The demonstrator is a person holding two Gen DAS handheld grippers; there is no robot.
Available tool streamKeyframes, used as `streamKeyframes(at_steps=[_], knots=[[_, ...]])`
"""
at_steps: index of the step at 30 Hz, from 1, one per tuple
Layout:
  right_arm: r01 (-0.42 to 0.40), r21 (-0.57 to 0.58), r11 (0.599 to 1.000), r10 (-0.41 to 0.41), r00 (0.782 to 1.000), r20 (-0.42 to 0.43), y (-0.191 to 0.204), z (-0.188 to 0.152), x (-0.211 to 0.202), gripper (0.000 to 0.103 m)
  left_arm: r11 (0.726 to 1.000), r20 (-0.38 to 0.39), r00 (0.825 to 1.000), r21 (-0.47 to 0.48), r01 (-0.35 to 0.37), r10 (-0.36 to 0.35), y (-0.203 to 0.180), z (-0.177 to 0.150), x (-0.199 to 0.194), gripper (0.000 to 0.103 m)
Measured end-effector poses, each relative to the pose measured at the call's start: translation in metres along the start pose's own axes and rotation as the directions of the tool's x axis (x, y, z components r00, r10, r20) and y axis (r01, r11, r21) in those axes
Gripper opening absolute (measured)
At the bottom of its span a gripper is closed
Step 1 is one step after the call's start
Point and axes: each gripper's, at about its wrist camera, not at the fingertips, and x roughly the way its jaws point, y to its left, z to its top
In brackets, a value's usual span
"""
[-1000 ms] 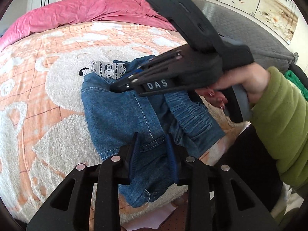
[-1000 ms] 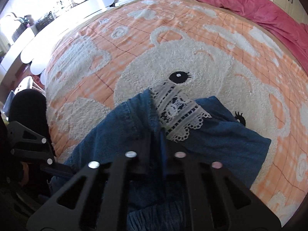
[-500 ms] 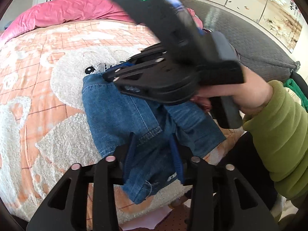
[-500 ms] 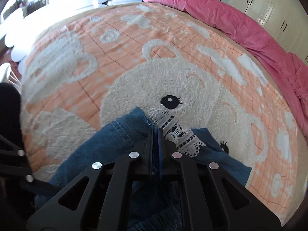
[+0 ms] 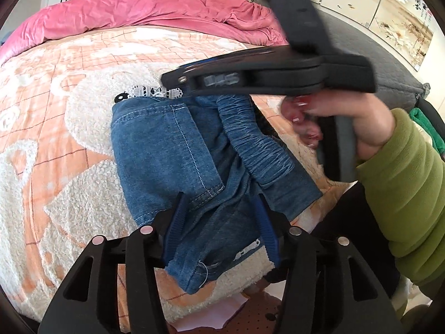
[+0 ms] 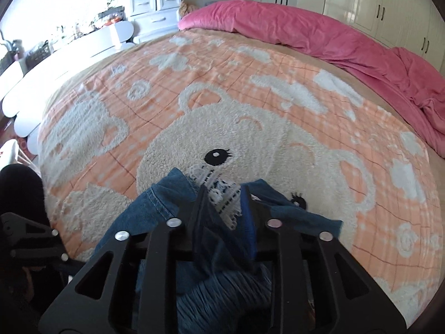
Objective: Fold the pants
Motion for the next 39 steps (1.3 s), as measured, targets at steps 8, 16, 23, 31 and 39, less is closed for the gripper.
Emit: streamKeyframes(at_steps=[8,16,23,31,39], knots=[[0.044,0.092,0.995,-0.050,0.997,0.063,-0.023,-0.030,-0.053,0.047,0.994,-0.035,0.999,0.104,0.015,-0.011,-0.024,-0.004,0.000,0.069],[0.030,0.284,0.958,-0.047,0.997,0.053,-0.055,-0.074,-0.075,0.049,1.000,0.092,0.996,0.023,-0.014,0.011,-0.006,0.008,-0.048,0.076],[0.000,0.347,0.938,-0.005,1.000,0.015,-0.067,-0.085,-0.067,0.049,0.971,-0.040,0.983,-0.153,-0.184,0.180,0.046,0.030,-0.005,0.078],[-0.079,0.483,0.872,0.100,0.995,-0.018,-0.084,-0.103,-0.048,0.059,0.948,-0.047,0.990,-0.285,-0.139,0.131,0.074,0.038,0.024,0.079],[-0.099,0.527,0.844,0.147,0.988,-0.050,-0.077,-0.116,-0.028,0.063,0.945,-0.069,0.991,-0.300,-0.127,0.112,0.068,0.037,0.029,0.082]])
